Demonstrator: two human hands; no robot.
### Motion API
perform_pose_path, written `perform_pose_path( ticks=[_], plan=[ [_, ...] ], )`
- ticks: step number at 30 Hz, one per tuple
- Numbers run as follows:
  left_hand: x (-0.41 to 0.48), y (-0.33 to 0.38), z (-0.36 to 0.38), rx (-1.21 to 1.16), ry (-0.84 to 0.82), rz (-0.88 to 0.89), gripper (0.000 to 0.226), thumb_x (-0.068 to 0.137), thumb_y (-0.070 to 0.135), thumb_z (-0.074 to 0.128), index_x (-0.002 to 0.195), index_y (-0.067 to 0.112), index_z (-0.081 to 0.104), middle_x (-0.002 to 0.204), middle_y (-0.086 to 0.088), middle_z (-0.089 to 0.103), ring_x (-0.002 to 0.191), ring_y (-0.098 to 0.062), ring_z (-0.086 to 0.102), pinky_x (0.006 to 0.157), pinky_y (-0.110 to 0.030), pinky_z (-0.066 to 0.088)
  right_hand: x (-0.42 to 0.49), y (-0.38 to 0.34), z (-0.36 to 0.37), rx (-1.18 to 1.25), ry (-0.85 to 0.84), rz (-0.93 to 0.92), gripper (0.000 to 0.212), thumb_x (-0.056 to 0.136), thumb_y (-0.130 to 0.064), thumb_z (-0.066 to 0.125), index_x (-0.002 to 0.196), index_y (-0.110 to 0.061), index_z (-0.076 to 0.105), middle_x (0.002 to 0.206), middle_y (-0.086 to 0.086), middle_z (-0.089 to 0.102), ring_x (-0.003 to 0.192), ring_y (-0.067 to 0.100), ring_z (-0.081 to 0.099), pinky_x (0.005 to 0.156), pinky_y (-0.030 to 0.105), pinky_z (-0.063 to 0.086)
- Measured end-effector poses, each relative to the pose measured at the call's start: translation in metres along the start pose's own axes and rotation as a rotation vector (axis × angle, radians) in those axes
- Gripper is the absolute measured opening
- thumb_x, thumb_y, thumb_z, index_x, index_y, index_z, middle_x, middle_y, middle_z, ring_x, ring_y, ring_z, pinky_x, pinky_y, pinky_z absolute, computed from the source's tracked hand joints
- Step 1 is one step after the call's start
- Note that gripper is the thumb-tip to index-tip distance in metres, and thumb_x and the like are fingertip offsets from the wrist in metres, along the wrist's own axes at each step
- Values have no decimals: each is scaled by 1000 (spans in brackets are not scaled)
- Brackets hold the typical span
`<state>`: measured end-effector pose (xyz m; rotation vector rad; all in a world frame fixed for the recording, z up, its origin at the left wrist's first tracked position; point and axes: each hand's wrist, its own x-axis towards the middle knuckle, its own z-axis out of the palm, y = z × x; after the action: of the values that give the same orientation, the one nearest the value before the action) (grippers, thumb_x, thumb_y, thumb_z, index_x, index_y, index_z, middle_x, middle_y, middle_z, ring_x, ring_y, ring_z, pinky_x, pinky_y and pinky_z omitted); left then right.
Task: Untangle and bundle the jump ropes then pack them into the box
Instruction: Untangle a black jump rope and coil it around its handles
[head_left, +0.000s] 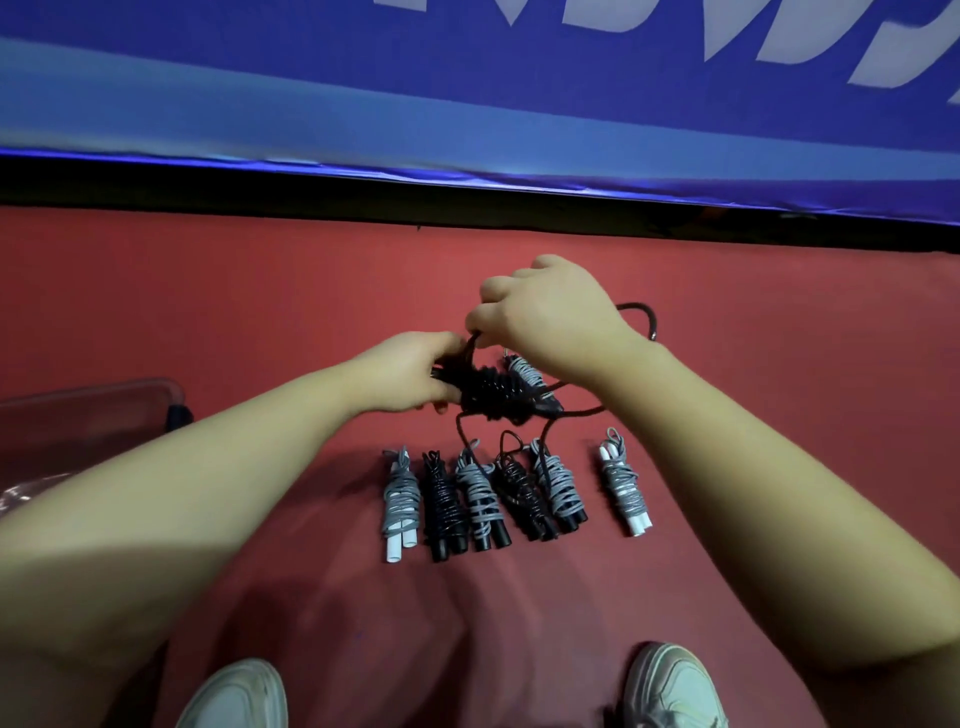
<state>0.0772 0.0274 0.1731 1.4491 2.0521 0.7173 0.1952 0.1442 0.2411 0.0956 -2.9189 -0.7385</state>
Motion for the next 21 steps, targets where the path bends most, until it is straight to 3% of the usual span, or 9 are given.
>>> perform_pose_path(
  ticks=[3, 6, 10, 14, 16, 18, 21],
  plan=[
    [-7, 8, -3, -147, -130, 37, 24, 84, 0, 66, 83, 20, 52, 65, 2, 67, 52, -7, 54, 53, -18, 43, -9, 19, 14, 56, 57, -29, 16, 74, -34, 58, 73, -23, 71, 61, -2, 58, 45, 20, 55, 57, 23, 28],
    [-11, 13, -9, -293, -211, 78, 21, 84, -4, 65, 84, 13, 53, 67, -6, 67, 52, -11, 52, 53, -20, 43, -21, 29, 33, 86, 148, -57, 23, 84, -27, 47, 81, -16, 67, 62, 1, 56, 45, 21, 54, 54, 25, 37],
    [-12, 18, -18, -359, -178, 110, 21, 84, -4, 64, 88, 14, 55, 69, -7, 68, 57, -13, 55, 54, -21, 44, -41, 41, 58, 120, 217, 19, 21, 85, -15, 44, 92, -11, 63, 70, 5, 61, 57, 25, 59, 54, 27, 39],
    [-11, 20, -26, -156, -152, 144, 25, 84, 3, 68, 89, 25, 56, 71, 1, 69, 60, -11, 57, 62, -26, 45, -57, 49, 77, 232, 79, 251, 15, 90, -15, 47, 99, -12, 59, 82, 8, 65, 69, 31, 61, 57, 29, 36],
    [-10, 26, -25, 56, -215, 194, 29, 84, 11, 70, 87, 35, 53, 77, 9, 68, 68, -9, 62, 70, -27, 46, -56, 51, 81, 411, -134, 457, 17, 92, -13, 46, 104, -17, 57, 94, 9, 66, 77, 31, 59, 61, 31, 37],
    [-10, 35, -18, 162, -278, 234, 33, 84, 14, 70, 91, 40, 50, 80, 17, 67, 73, -1, 62, 74, -24, 45, -51, 51, 81, 685, -327, 598, 26, 87, -3, 45, 99, -24, 56, 97, 7, 67, 68, 25, 58, 60, 28, 39],
    [-9, 46, -5, 162, -322, 266, 43, 85, 10, 68, 105, 39, 43, 82, 25, 62, 69, 8, 58, 76, -23, 46, -41, 45, 83, 762, -361, 645, 29, 90, -2, 45, 103, -23, 60, 100, -1, 65, 76, 19, 54, 59, 26, 37]
  ],
)
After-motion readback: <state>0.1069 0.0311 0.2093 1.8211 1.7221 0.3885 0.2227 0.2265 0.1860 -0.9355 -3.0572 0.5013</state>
